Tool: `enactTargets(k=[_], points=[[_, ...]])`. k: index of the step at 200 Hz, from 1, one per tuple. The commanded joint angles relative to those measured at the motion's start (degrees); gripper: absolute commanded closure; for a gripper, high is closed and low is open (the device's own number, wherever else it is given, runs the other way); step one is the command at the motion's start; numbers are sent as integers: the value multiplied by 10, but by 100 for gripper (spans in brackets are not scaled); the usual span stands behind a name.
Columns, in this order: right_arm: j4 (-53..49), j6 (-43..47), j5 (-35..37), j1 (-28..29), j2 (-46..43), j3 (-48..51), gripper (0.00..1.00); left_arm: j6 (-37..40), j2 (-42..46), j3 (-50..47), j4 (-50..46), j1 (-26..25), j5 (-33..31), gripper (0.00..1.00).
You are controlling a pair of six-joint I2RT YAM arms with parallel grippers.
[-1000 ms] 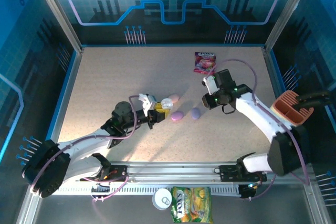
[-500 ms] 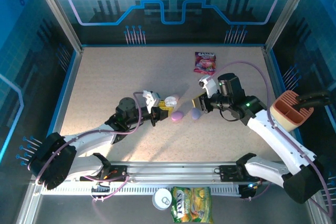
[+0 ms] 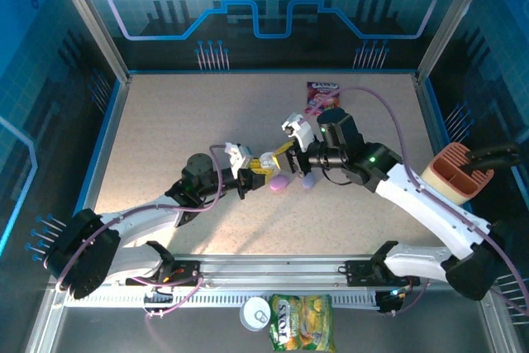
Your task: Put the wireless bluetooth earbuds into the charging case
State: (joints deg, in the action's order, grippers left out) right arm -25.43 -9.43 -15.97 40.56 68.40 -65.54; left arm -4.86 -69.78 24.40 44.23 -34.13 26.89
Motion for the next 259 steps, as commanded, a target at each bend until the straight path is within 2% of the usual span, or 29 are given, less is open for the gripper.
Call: enactTargets(k=[1,116,259], points=[[18,3,-15,8,18,-25,79,-17,2,15,31,0,17,82],[37,6,-18,9,44,-17,80,-34,27,8,29,-1,9,82],[40,2,-25,9,36,10,80,-62,32,18,21,0,-2,82]])
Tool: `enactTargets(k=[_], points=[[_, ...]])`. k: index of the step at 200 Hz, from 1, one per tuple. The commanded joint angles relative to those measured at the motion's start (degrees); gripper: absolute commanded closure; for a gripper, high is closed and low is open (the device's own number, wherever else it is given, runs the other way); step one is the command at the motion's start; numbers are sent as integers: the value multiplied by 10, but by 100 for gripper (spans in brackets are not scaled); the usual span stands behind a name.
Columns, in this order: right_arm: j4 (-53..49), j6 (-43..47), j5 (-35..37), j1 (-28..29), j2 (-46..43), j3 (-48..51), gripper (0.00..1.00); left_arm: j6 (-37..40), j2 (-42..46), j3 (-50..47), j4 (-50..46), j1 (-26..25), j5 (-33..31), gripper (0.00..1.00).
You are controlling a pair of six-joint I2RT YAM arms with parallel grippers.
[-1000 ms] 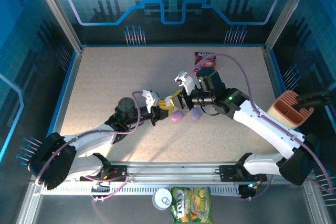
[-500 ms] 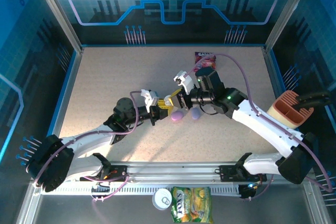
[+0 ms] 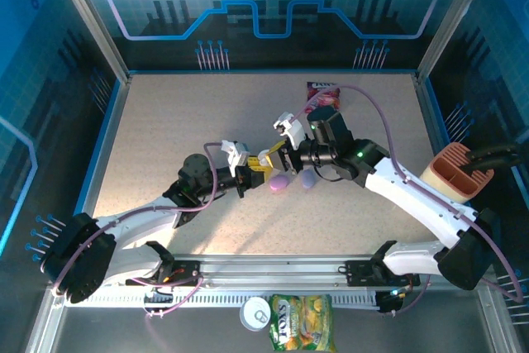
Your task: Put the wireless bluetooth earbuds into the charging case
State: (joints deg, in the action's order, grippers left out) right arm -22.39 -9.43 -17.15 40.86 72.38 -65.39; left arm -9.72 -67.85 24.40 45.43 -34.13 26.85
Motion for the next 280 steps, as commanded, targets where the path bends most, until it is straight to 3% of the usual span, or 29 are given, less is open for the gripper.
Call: enactTargets(k=[1,65,95,123,207,280], points=[[10,2,-13,6,-4,9,80,-14,13,18,9,-1,-1,82],[9,6,-33,6,-8,18,79,-21,13,21,7,0,-6,82],[-8,10,-25,6,-9,19,74,-20,13,20,6,0,-6,82],[-4,2,-5,6,-23,16,62,-18,12,20,6,0,-6,82],[-8,-3,47,14,-26,0,45,-16,11,17,6,0,-7,82],[-39,4,96,21,-3,-5,42,-19,20,14,3,0,-19,82]])
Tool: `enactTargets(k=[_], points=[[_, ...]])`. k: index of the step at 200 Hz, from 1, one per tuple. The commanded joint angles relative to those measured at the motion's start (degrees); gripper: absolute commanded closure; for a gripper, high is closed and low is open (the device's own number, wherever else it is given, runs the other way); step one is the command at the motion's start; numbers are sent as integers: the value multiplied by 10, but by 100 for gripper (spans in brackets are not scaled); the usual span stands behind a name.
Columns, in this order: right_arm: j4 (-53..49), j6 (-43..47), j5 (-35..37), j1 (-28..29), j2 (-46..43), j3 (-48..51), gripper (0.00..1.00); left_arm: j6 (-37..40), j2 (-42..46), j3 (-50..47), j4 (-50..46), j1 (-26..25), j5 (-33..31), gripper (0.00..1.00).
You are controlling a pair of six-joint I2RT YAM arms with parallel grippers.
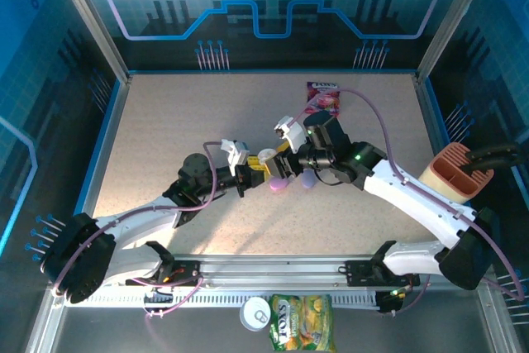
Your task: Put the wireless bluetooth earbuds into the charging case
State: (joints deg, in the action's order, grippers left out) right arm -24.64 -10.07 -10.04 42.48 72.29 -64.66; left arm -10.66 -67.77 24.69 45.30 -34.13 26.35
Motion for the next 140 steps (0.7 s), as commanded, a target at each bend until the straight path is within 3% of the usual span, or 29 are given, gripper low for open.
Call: enactTargets(k=[1,140], points=[[-16,11,26,5,-2,-12,42,-9,19,11,3,0,-14,82],[-11,2,-3,-37,-52,8,42,6,44,4,-16,0,-11,82]])
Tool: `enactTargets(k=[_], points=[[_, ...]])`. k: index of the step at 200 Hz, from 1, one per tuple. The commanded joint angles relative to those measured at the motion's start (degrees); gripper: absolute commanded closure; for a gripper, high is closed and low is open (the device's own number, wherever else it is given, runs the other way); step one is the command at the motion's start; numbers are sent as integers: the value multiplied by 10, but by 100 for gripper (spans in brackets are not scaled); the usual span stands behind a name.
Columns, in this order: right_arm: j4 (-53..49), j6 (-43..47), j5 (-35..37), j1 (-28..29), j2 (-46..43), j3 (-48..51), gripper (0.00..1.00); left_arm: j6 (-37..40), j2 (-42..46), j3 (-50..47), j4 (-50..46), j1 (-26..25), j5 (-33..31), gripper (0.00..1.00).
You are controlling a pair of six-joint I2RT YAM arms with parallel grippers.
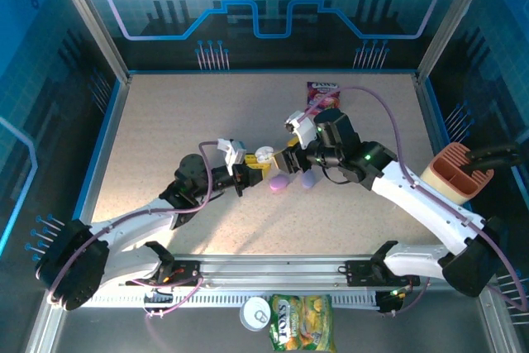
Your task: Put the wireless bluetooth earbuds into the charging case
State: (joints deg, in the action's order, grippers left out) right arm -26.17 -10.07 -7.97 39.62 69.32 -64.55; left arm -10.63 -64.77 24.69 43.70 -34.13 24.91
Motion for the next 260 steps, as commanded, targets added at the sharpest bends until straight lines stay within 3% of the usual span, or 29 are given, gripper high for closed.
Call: enactTargets(k=[1,38,101,216,260], points=[[5,2,-26,-9,-23,8,42,6,15,3,0,0,3,82],[70,-81,-120,-38,-42,25,43,80,18,-9,-10,0,25,82],[38,-124,-289,-44,35,-20,43,142,36,8,-58,0,48,81],[117,-115,-365,-44,18,25,50,104,33,12,-71,0,33,83],[124,-67,-314,-51,-4,48,49,76,27,23,-81,1,58,82]])
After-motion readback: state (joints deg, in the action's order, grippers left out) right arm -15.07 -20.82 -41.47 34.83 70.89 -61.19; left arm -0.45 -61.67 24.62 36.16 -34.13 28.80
